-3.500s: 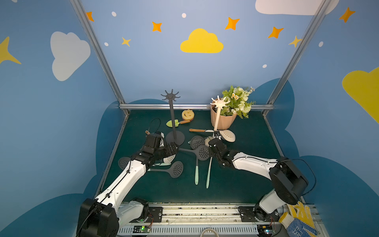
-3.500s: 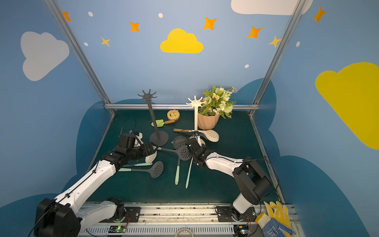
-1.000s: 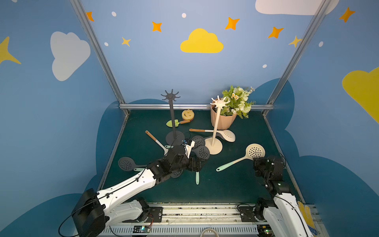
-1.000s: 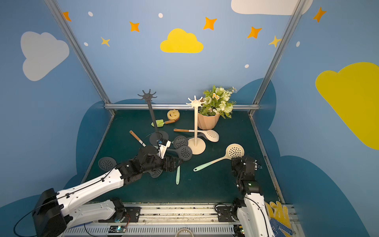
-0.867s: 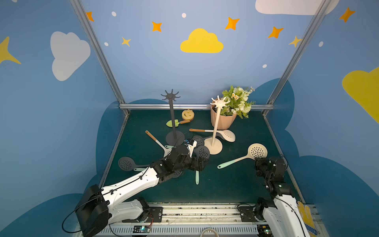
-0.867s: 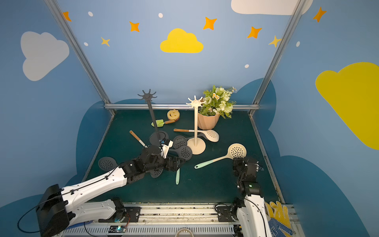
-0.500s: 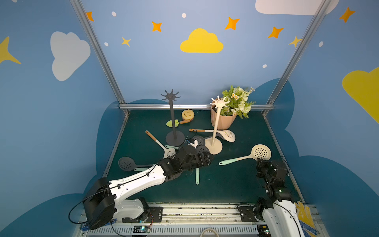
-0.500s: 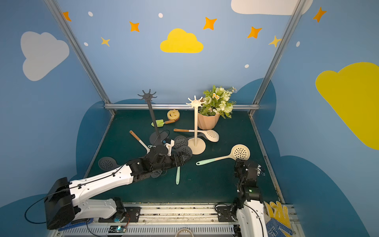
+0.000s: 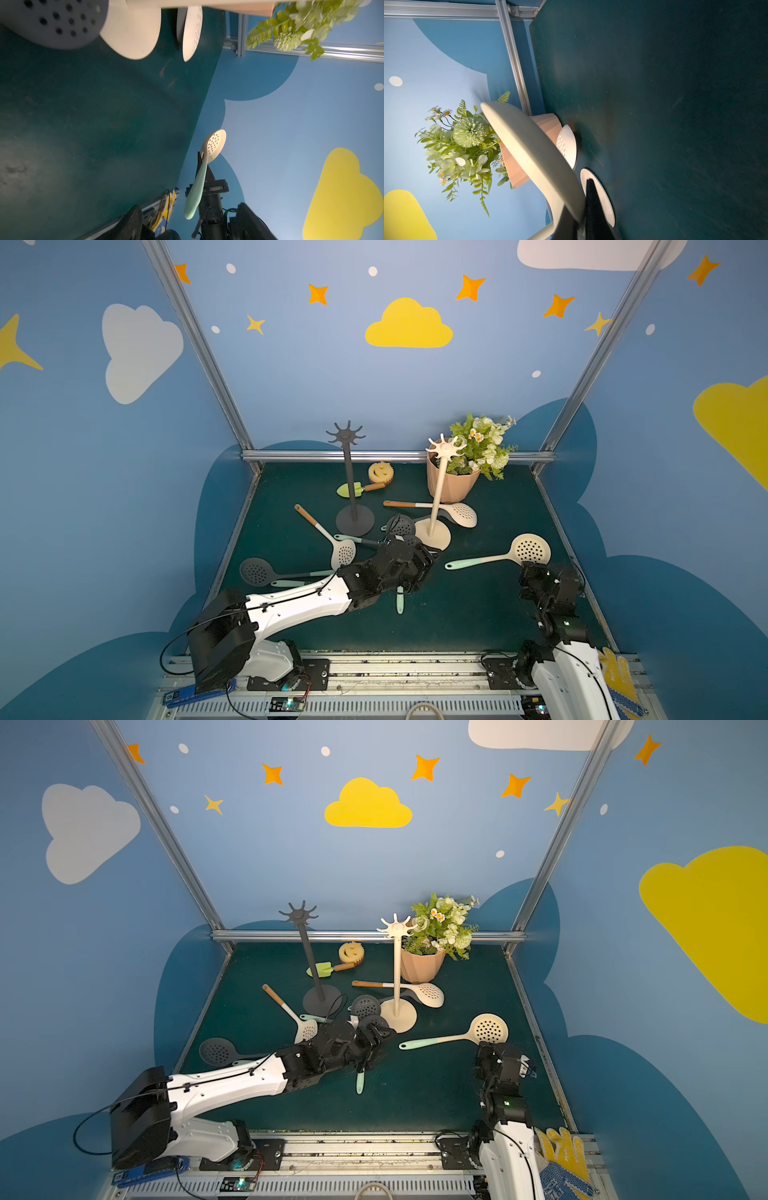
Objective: Hang the skimmer on the kitchen utensil rack
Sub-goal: Pick up the skimmer from the center of the board.
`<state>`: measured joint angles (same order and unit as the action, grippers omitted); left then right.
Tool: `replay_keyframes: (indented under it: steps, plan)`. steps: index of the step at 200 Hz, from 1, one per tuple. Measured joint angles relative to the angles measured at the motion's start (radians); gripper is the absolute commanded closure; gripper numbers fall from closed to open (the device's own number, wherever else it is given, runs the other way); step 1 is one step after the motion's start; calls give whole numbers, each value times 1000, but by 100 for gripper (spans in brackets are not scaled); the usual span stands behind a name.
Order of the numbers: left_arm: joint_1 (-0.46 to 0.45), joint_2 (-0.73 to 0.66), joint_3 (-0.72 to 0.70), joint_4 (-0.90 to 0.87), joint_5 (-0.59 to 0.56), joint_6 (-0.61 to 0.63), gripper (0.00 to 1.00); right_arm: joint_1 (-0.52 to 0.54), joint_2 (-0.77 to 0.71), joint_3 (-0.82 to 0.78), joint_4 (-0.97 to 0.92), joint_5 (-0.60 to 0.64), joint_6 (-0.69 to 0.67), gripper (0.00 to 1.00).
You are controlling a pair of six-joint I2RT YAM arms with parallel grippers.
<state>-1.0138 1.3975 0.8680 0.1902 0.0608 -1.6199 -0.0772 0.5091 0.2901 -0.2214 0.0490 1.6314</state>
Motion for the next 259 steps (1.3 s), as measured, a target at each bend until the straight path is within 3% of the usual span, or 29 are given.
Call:
replay_keyframes:
  steps: [72,106,216,259]
  plan:
    - [-65,120,83,83,-14,-99,43,0,13,0,0,20,11,96]
    - [-80,183,115,124,-21,-77,49,-1,13,1,-1,22,13,96]
    - [-95,225,137,143,-153,11,45,-5,-31,4,-41,35,19,96]
    - [-95,243,137,164,-218,19,54,-5,-29,4,-45,36,20,96]
